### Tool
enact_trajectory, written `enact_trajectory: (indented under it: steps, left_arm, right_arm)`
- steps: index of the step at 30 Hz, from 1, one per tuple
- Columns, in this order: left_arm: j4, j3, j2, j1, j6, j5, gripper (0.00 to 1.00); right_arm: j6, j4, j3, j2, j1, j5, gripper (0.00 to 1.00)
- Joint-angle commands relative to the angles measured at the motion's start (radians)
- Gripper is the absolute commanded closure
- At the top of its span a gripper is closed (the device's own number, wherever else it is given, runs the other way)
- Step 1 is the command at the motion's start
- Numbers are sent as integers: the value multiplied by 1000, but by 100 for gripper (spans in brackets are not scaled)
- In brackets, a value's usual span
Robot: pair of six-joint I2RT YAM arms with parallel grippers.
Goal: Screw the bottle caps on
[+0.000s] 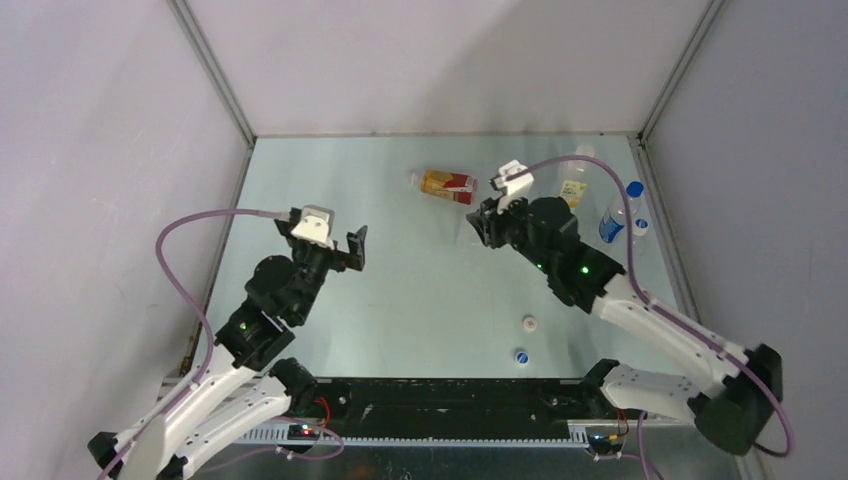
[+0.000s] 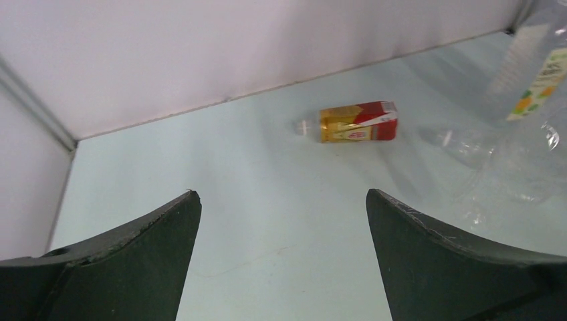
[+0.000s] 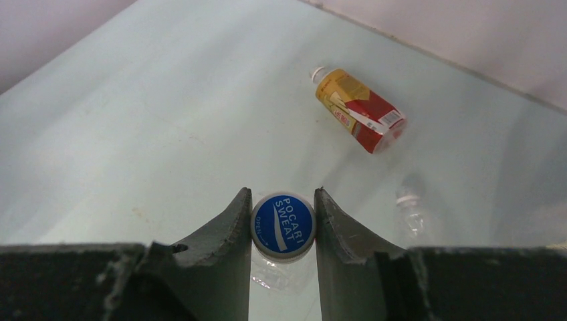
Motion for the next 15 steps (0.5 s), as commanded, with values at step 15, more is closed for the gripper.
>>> enact_trajectory:
  steps: [15]
  left_arm:
    - [-4,-39,34,49,-3,73,0]
  right_arm:
    - [-139,-17,210,133,-90,143,100]
